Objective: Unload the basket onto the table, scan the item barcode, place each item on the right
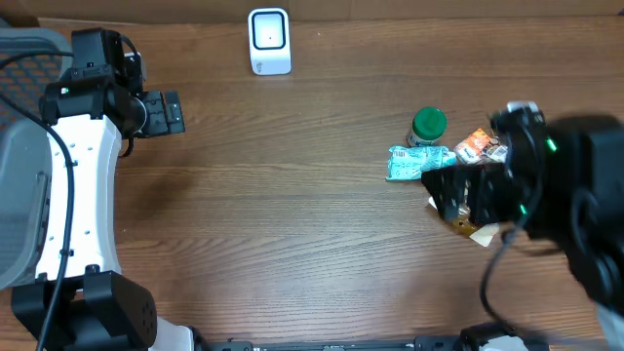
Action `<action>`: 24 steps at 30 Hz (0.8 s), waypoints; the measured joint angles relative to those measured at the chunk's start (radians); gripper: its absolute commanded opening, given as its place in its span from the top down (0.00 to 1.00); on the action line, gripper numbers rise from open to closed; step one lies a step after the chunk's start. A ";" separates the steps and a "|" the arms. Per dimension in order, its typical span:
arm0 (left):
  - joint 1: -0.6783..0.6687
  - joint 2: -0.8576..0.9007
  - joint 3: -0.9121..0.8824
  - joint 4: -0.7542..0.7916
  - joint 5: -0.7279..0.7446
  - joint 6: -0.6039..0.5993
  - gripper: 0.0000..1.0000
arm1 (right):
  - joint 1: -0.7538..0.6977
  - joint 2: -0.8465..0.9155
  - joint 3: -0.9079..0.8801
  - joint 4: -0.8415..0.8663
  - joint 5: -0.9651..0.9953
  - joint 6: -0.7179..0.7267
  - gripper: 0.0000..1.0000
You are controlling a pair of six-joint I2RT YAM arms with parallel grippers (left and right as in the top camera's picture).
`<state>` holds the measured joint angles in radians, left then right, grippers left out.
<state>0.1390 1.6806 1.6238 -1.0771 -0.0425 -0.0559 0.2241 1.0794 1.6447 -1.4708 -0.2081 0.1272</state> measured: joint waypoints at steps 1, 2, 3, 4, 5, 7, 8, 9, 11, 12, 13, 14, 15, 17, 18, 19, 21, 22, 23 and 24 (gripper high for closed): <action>0.000 0.000 0.000 0.001 0.000 0.000 0.01 | 0.000 -0.024 0.000 -0.003 -0.013 0.000 0.00; 0.000 0.000 0.000 0.000 0.000 0.000 0.01 | 0.000 -0.048 0.000 -0.005 -0.024 0.001 0.00; 0.000 0.000 0.000 0.000 0.000 0.000 0.01 | 0.000 -0.064 0.000 -0.007 -0.028 0.001 0.00; 0.000 0.000 0.000 0.001 0.000 0.000 0.00 | 0.000 -0.079 0.000 -0.009 -0.031 0.001 0.00; 0.000 0.000 0.000 0.000 0.000 0.000 0.00 | 0.000 -0.094 0.000 -0.015 -0.031 0.000 0.00; 0.000 0.000 0.000 0.000 0.000 0.000 0.00 | 0.000 -0.109 0.000 -0.021 -0.031 0.000 0.00; 0.000 0.000 0.000 0.000 0.000 0.000 0.00 | 0.000 -0.116 0.000 -0.025 -0.030 0.000 0.00; 0.000 0.000 0.000 0.000 0.000 0.000 0.00 | 0.000 -0.117 0.000 -0.031 -0.027 0.000 0.00; 0.000 0.000 0.000 0.000 0.000 0.000 0.00 | 0.006 -0.114 0.000 -0.030 -0.018 0.000 0.00; 0.000 0.000 0.000 0.000 0.000 0.000 0.00 | 0.014 -0.114 0.000 -0.030 -0.012 0.001 0.00; 0.000 0.000 0.000 0.000 0.000 0.000 0.01 | 0.025 -0.113 -0.001 -0.029 -0.004 0.000 0.00; 0.000 0.000 0.000 0.000 0.000 0.000 0.00 | 0.034 -0.113 -0.003 -0.024 0.005 0.000 0.00; 0.000 0.000 0.000 0.000 0.000 0.000 0.01 | 0.040 -0.113 -0.005 -0.016 0.014 0.001 0.00; 0.000 0.000 0.000 0.000 0.000 0.000 0.00 | 0.044 -0.116 -0.019 0.018 0.040 0.000 0.00; 0.000 0.000 0.000 0.000 0.000 0.000 0.00 | 0.044 -0.118 -0.029 0.037 0.054 0.001 0.00; 0.000 0.000 0.000 0.000 0.000 0.000 0.00 | 0.044 -0.123 -0.045 0.063 0.069 0.000 0.00; 0.000 0.000 0.000 0.000 0.000 0.000 0.00 | 0.045 -0.143 -0.099 0.136 0.104 0.000 0.00; 0.000 0.000 0.000 0.000 0.000 0.000 0.00 | 0.045 -0.155 -0.130 0.174 0.114 0.000 0.00; 0.000 0.000 0.000 0.000 0.000 0.000 0.00 | 0.045 -0.168 -0.161 0.205 0.124 0.000 0.00; 0.000 0.000 0.000 0.000 0.000 0.000 0.01 | 0.044 -0.190 -0.206 0.256 0.142 -0.001 0.00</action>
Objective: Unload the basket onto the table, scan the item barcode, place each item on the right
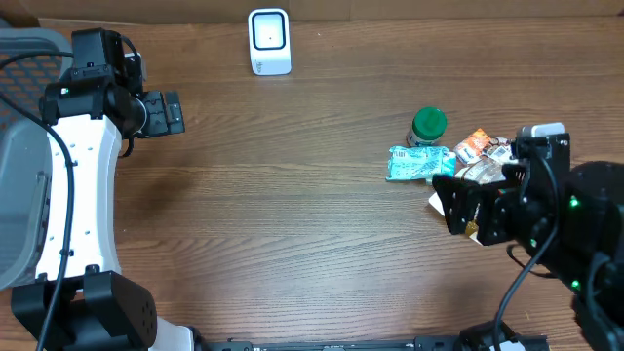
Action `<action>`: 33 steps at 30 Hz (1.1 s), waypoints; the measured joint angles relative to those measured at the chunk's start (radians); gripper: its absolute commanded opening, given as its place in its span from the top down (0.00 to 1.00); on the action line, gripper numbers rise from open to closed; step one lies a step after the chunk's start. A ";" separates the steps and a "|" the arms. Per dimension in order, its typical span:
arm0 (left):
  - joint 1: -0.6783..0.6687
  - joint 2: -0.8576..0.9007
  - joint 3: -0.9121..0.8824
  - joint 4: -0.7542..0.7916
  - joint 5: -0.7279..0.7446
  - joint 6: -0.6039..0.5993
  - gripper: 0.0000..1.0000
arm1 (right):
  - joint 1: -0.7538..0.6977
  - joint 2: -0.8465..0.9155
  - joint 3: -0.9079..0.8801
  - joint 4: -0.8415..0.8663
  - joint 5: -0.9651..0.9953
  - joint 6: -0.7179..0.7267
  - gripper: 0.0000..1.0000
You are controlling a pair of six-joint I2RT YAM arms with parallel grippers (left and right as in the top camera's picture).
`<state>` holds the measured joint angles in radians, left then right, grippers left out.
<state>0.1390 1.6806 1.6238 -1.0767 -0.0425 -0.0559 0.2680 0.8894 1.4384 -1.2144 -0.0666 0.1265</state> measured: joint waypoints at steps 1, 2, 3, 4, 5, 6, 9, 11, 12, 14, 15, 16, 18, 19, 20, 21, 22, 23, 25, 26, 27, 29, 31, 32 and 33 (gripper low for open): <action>0.000 0.000 0.000 0.000 0.000 0.000 0.00 | 0.000 -0.021 -0.038 0.048 0.008 0.001 0.00; 0.000 0.000 0.000 0.000 0.000 0.000 0.01 | -0.001 -0.050 -0.088 0.101 0.023 0.000 0.00; 0.000 0.000 0.000 0.000 0.000 0.000 0.01 | -0.005 -0.080 -0.135 0.151 0.029 0.000 0.00; 0.000 0.000 0.000 0.001 -0.001 0.000 0.01 | -0.009 -0.122 -0.194 0.206 0.035 0.001 0.00; 0.000 0.000 0.000 0.000 0.000 0.000 0.00 | -0.014 -0.154 -0.239 0.246 0.042 0.001 0.00; 0.000 0.000 0.000 0.000 0.000 0.000 0.00 | -0.019 -0.182 -0.275 0.276 0.045 0.000 0.00; 0.000 0.000 0.000 0.000 0.000 0.000 0.00 | -0.040 -0.309 -0.439 0.425 0.061 0.000 0.00; 0.000 0.000 0.000 0.000 0.000 0.000 0.00 | -0.052 -0.376 -0.543 0.550 0.071 0.000 0.00; 0.000 0.000 0.000 0.000 -0.001 0.000 0.00 | -0.058 -0.410 -0.597 0.599 0.073 0.000 0.00; 0.000 0.000 0.000 0.000 0.000 0.000 0.00 | -0.064 -0.475 -0.702 0.681 0.076 0.000 0.00; 0.000 0.000 0.000 0.000 0.000 0.000 0.00 | -0.065 -0.509 -0.756 0.719 0.078 0.000 0.00; 0.000 0.000 0.000 0.000 0.000 0.000 0.00 | -0.065 -0.535 -0.798 0.756 0.080 0.000 0.00; 0.000 0.000 0.000 0.000 0.000 0.000 0.01 | -0.065 -0.601 -0.895 0.841 0.084 0.000 0.00; 0.000 0.000 0.000 0.000 0.000 0.000 0.00 | -0.065 -0.632 -0.933 0.867 0.085 0.000 0.00; 0.000 0.000 0.000 0.000 0.000 0.000 0.00 | -0.065 -0.669 -0.976 0.895 0.089 0.000 0.00; 0.000 0.000 0.000 0.000 0.000 0.000 0.00 | -0.065 -0.697 -1.006 0.909 0.093 0.000 0.00; 0.000 0.000 0.000 0.000 0.000 0.000 0.00 | -0.065 -0.724 -1.034 0.919 0.094 0.000 0.00; 0.000 0.000 0.000 0.000 0.000 0.000 0.01 | -0.065 -0.750 -1.060 0.932 0.096 0.000 0.00; 0.000 0.000 0.000 0.000 0.000 0.000 0.01 | -0.065 -0.801 -1.112 0.953 0.098 0.001 0.00; 0.000 0.000 0.000 0.000 0.000 0.000 0.01 | -0.065 -0.819 -1.131 0.958 0.098 0.000 0.00; 0.000 0.000 0.000 0.000 0.000 0.000 0.00 | -0.065 -0.835 -1.149 0.962 0.100 0.000 0.00; 0.000 0.000 0.000 0.000 0.000 0.000 0.01 | -0.065 -0.858 -1.182 0.973 0.100 0.001 0.00; 0.000 0.000 0.000 0.000 0.000 0.000 0.00 | -0.065 -0.871 -1.210 0.991 0.100 0.000 0.00; 0.000 0.000 0.000 0.000 0.000 0.000 0.00 | -0.065 -0.874 -1.221 0.999 0.100 0.000 0.00; 0.000 0.000 0.000 0.000 0.000 0.000 0.00 | -0.065 -0.874 -1.234 1.009 0.100 0.001 0.00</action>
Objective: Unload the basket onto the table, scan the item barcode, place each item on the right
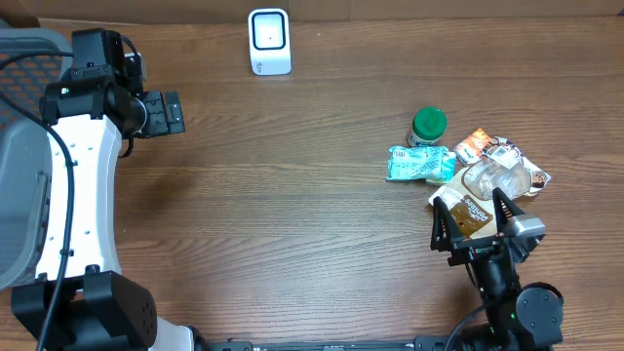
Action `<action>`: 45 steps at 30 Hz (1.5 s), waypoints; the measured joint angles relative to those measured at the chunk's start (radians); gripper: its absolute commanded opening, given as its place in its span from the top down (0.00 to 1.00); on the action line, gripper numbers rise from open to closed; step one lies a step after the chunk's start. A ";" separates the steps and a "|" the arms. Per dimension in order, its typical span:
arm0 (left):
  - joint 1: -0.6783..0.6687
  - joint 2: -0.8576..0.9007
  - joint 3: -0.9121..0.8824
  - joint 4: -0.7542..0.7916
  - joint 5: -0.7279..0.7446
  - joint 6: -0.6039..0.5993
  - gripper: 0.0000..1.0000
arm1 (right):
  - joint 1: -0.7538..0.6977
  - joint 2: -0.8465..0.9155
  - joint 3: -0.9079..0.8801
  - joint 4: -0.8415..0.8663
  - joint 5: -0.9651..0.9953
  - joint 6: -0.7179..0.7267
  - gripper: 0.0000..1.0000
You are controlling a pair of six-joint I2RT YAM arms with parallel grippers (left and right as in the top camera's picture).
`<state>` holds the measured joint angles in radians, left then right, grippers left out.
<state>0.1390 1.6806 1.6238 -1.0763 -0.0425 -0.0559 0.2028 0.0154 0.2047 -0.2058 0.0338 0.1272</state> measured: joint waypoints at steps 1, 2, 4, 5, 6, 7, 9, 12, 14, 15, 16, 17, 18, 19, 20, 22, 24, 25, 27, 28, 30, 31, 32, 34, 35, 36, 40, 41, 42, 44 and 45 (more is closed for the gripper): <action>0.000 0.000 0.000 0.000 0.000 0.000 0.00 | 0.000 0.000 -0.010 0.005 0.000 0.000 0.00; 0.000 0.000 0.000 0.000 0.000 0.000 0.00 | 0.000 0.000 -0.017 0.009 0.000 -0.001 0.00; 0.000 0.000 0.000 0.000 0.000 0.000 0.01 | 0.000 0.000 -0.035 0.025 0.000 0.000 0.00; 0.000 0.000 0.000 0.000 0.000 0.000 0.01 | 0.000 0.000 -0.044 0.034 0.000 0.000 0.00; 0.000 0.000 0.000 0.000 0.000 0.000 0.01 | 0.000 0.000 -0.051 0.037 0.000 0.000 0.00; 0.000 0.000 0.000 0.000 0.000 0.000 0.00 | 0.000 0.000 -0.059 0.039 0.000 0.000 0.00; 0.000 0.000 0.000 0.000 0.000 0.000 0.01 | 0.000 0.000 -0.075 0.043 0.000 0.000 0.00; 0.000 0.000 0.000 0.000 0.000 0.000 0.01 | 0.000 -0.001 -0.098 0.069 0.000 0.000 0.00; 0.000 0.000 0.000 0.000 0.000 0.000 0.00 | 0.000 -0.001 -0.113 0.095 0.000 -0.001 0.00; 0.000 0.000 0.000 0.000 0.000 0.000 0.01 | 0.000 -0.001 -0.124 0.111 0.000 0.000 0.00; 0.000 0.000 0.000 0.000 0.000 0.000 0.00 | 0.000 -0.001 -0.131 0.118 0.000 0.000 0.00; 0.000 0.000 0.000 0.000 0.000 0.000 0.00 | 0.000 -0.001 -0.143 0.129 0.000 0.000 0.00; 0.000 0.000 0.000 0.000 0.000 0.000 0.00 | 0.000 -0.001 -0.153 0.134 0.000 0.000 0.00; 0.000 0.000 0.000 0.000 0.000 0.000 0.00 | 0.000 -0.001 -0.166 0.147 0.000 0.000 0.00; 0.000 0.000 0.000 0.000 0.000 0.000 0.00 | 0.000 -0.001 -0.174 0.155 0.000 0.000 0.00; 0.000 0.000 0.000 0.000 0.000 0.000 0.00 | 0.000 -0.001 -0.185 0.158 0.000 0.000 0.00; 0.000 0.000 0.000 0.000 0.000 0.000 0.00 | 0.000 -0.001 -0.186 0.160 0.000 0.000 0.00; 0.000 0.000 0.000 0.000 0.000 0.000 0.01 | 0.000 -0.001 -0.186 0.160 0.000 0.000 0.00; 0.000 0.000 0.000 0.000 0.000 0.000 0.00 | 0.000 -0.001 -0.186 0.146 0.000 -0.001 0.00; 0.000 0.000 0.000 0.000 0.000 0.000 0.00 | 0.000 -0.001 -0.186 0.129 0.000 0.000 0.00; 0.000 0.000 0.000 0.000 0.000 0.000 0.01 | 0.000 -0.001 -0.186 0.120 -0.001 0.000 0.00; 0.000 0.000 0.000 0.000 0.000 0.000 0.00 | 0.000 -0.001 -0.186 0.120 -0.001 0.000 0.00; 0.000 0.000 0.000 0.000 0.000 0.000 0.00 | 0.000 -0.001 -0.186 0.120 -0.002 -0.005 0.00; 0.000 0.000 0.000 0.000 0.000 0.000 0.00 | 0.000 -0.001 -0.186 0.119 -0.005 -0.024 0.00; 0.000 0.000 0.000 0.000 0.000 0.000 0.00 | 0.000 -0.001 -0.186 0.119 -0.008 -0.034 0.00; 0.000 0.000 0.000 0.000 0.000 0.000 0.01 | 0.000 -0.001 -0.186 0.119 -0.008 -0.044 0.00; 0.000 0.000 0.000 0.000 0.000 0.000 0.01 | 0.000 -0.001 -0.186 0.119 -0.009 -0.063 0.00; 0.000 0.000 0.000 0.000 0.000 0.000 0.00 | 0.000 -0.001 -0.186 0.119 -0.009 -0.065 0.00; 0.000 0.000 0.000 0.000 0.000 0.000 0.00 | 0.000 -0.001 -0.186 0.119 -0.009 -0.068 0.00; 0.000 0.000 0.000 0.000 0.000 0.000 0.00 | 0.000 -0.001 -0.186 0.119 -0.010 -0.072 0.00; 0.000 0.000 0.000 0.000 0.000 0.000 0.00 | 0.000 -0.001 -0.186 0.119 -0.009 -0.073 0.00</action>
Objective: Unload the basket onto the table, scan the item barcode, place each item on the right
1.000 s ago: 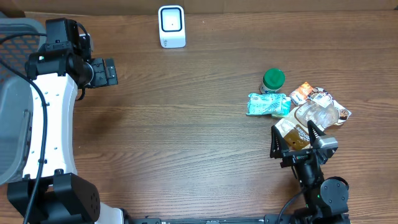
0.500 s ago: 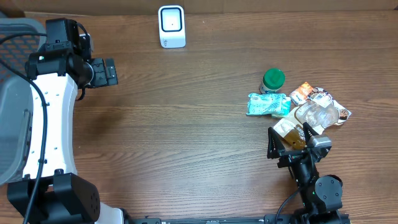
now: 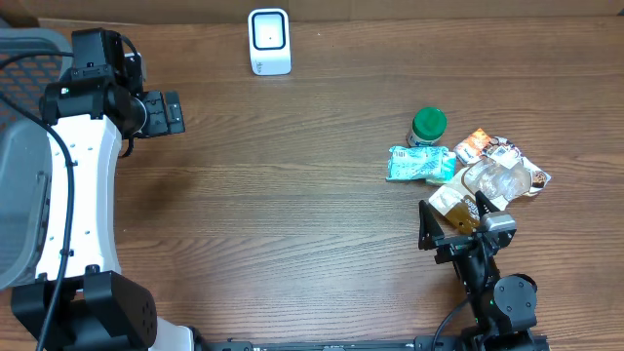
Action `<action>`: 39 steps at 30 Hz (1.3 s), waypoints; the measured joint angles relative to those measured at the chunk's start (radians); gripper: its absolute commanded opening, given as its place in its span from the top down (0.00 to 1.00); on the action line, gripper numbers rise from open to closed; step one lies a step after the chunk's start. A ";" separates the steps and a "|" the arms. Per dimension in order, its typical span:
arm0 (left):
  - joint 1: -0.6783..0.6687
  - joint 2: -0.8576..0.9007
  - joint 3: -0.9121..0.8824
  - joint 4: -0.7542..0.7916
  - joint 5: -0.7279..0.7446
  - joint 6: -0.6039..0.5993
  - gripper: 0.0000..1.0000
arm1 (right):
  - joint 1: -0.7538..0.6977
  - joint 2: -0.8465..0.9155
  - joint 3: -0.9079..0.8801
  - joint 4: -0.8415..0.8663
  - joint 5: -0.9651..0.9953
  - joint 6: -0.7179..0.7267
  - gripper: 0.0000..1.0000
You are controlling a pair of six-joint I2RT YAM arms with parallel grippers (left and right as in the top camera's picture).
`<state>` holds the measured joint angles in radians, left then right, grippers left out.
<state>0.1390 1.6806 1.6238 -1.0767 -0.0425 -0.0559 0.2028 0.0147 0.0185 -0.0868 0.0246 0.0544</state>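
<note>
A white barcode scanner [image 3: 269,41] stands at the far edge of the table. The items lie in a cluster at the right: a green-lidded jar [image 3: 428,124], a teal packet [image 3: 419,163], an orange packet [image 3: 474,145], a clear crumpled bottle [image 3: 499,179] and a brown packet [image 3: 452,202]. My right gripper [image 3: 454,218] reaches in from the near edge, open, its fingers straddling the near end of the brown packet. It holds nothing. My left gripper [image 3: 168,112] hovers far to the left, open and empty.
The left arm's white body [image 3: 73,185] runs along the left side. A grey basket-like object [image 3: 19,146] sits at the left edge. The cluster's items touch or overlap one another.
My right gripper has shifted a little to the left and still stands open at the brown packet. The left arm and the items have not moved.
At first my right arm loomed large over the right-hand cluster, hiding part of it. Then it sat lower and to the right. Later it reached in from the near edge, open at the brown packet, where it remains. The items stayed in place.
</note>
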 measured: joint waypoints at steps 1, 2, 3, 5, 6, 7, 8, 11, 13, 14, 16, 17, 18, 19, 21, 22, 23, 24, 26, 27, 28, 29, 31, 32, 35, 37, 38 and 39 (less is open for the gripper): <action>0.000 0.000 0.000 0.000 0.000 0.000 0.00 | 0.000 0.000 0.000 -0.001 0.000 -0.002 0.00; 0.000 0.000 0.000 0.000 0.000 0.000 0.00 | 0.000 0.000 0.000 0.000 -0.001 -0.003 0.00; 0.000 0.000 0.000 0.000 0.000 0.000 0.00 | 0.000 0.000 0.000 0.000 -0.001 -0.003 0.00; 0.000 0.000 0.000 0.000 0.000 0.000 0.00 | 0.000 0.000 0.000 0.000 -0.002 -0.002 0.00; 0.000 0.000 0.000 0.000 0.000 0.000 0.00 | 0.000 0.000 0.000 0.000 -0.002 -0.003 0.00; 0.000 0.000 0.000 0.000 0.000 0.000 0.00 | 0.000 0.000 0.000 0.000 -0.002 -0.002 0.00; 0.000 0.000 0.000 0.000 0.000 0.000 0.00 | 0.000 0.000 0.000 -0.001 -0.002 -0.003 0.00; 0.000 0.000 0.000 0.000 0.000 0.000 0.00 | 0.000 0.000 0.000 0.000 -0.002 -0.003 0.00; 0.000 0.000 0.000 0.000 0.000 0.000 0.01 | 0.000 0.000 0.000 0.000 -0.002 -0.003 0.00; 0.000 0.000 0.000 0.000 0.000 0.000 0.01 | 0.000 0.000 0.000 0.000 -0.002 -0.003 0.00; 0.000 0.000 0.000 0.000 0.000 0.000 0.01 | 0.000 0.000 0.000 0.000 -0.002 -0.003 0.00; 0.000 0.000 0.000 0.000 0.000 0.000 0.00 | 0.000 0.000 0.000 0.000 -0.002 -0.003 0.00; 0.000 0.000 0.000 0.000 0.000 0.000 0.00 | 0.000 0.000 0.000 0.000 -0.002 -0.003 0.00; 0.000 0.000 0.000 0.000 0.000 0.000 0.01 | 0.000 0.000 0.000 -0.001 -0.002 -0.003 0.00; 0.000 0.000 0.000 0.000 0.000 0.000 0.00 | 0.000 0.000 0.000 0.000 -0.002 -0.003 0.00; 0.000 0.000 0.000 0.000 0.000 0.000 0.00 | 0.000 0.000 0.000 0.000 -0.002 -0.003 0.00; 0.000 0.000 0.000 0.000 0.000 0.000 0.01 | 0.000 0.000 0.000 -0.001 -0.002 -0.003 0.00; 0.000 0.000 0.000 0.000 0.000 0.000 0.01 | 0.000 0.000 0.000 0.000 -0.002 -0.003 0.00; 0.000 0.000 0.000 0.000 0.000 0.000 0.00 | 0.000 0.000 0.000 0.000 -0.002 -0.003 0.00; 0.000 0.000 0.000 0.000 0.000 0.000 0.00 | 0.000 0.000 0.000 0.000 -0.002 -0.003 0.00; 0.000 0.000 0.000 0.000 0.000 0.000 0.00 | 0.000 0.000 0.000 0.000 -0.002 -0.003 0.00; 0.000 0.000 0.000 0.000 0.000 0.000 0.00 | 0.000 0.000 0.000 0.000 -0.002 -0.003 0.00; -0.001 0.000 0.000 0.000 0.000 0.000 0.00 | 0.000 0.000 0.000 0.000 -0.002 -0.003 0.00; -0.002 -0.001 0.000 0.000 0.000 0.000 0.01 | 0.000 0.000 0.000 0.000 -0.002 -0.003 0.00; -0.016 -0.021 0.000 0.000 0.000 0.000 0.00 | 0.000 0.000 0.000 0.000 -0.002 -0.003 0.00; -0.033 -0.055 0.000 0.000 0.000 0.000 0.00 | 0.000 0.000 0.000 0.000 -0.002 -0.003 0.00; -0.042 -0.076 0.000 0.000 0.000 0.000 0.00 | 0.000 0.000 0.000 0.000 -0.002 -0.003 0.00; -0.051 -0.099 0.000 0.000 0.000 0.000 0.00 | 0.000 0.000 0.000 0.000 -0.002 -0.003 0.00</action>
<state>0.0883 1.5818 1.6234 -1.0767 -0.0429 -0.0559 0.2028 0.0147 0.0185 -0.0868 0.0227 0.0517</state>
